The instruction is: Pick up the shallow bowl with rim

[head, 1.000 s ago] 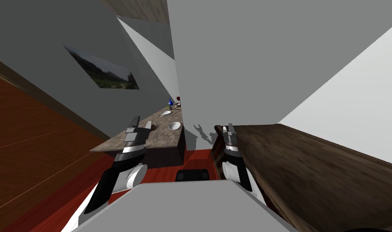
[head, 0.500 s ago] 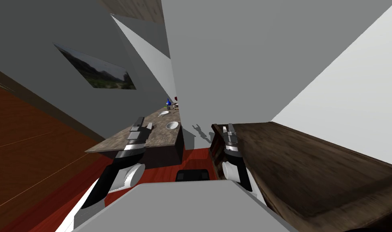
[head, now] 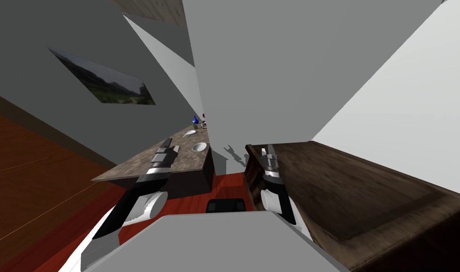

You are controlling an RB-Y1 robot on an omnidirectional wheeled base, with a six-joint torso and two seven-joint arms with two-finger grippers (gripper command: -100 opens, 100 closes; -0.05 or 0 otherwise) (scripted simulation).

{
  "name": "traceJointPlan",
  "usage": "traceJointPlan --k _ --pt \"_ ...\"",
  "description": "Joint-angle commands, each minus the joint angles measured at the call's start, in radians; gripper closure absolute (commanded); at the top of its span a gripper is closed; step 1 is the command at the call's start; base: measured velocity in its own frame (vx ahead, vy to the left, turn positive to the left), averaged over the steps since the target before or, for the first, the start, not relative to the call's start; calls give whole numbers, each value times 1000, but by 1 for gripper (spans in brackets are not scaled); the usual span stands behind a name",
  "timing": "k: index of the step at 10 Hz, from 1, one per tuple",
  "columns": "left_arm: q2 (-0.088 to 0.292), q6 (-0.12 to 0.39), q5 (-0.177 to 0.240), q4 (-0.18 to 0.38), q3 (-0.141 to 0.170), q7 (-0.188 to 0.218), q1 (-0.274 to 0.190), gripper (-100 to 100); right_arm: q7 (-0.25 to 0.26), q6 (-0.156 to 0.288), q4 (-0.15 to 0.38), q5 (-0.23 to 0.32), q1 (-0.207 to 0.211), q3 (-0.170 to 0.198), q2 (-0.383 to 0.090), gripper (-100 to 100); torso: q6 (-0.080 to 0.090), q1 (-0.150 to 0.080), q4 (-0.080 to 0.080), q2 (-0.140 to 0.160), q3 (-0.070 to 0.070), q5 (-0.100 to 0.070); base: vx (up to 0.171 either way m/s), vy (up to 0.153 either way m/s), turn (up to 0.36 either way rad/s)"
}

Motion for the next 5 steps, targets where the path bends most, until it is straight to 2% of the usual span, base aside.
traceJointPlan --k 1,4,5 --pt "12 50 10 5 17 -5 -9 -100 0 0 0 0 0 0 0 0 0 0 0 0 0 0 -19 -41 -56" --pt "23 130 20 10 32 -7 -17 -100 0 0 0 0 0 0 0 0 0 0 0 -1 0 0 -11 -37 -45" --pt "23 135 20 10 32 -7 -17 -100 0 0 0 0 0 0 0 0 0 1 0 -1 -1 0 -2 -17 7"
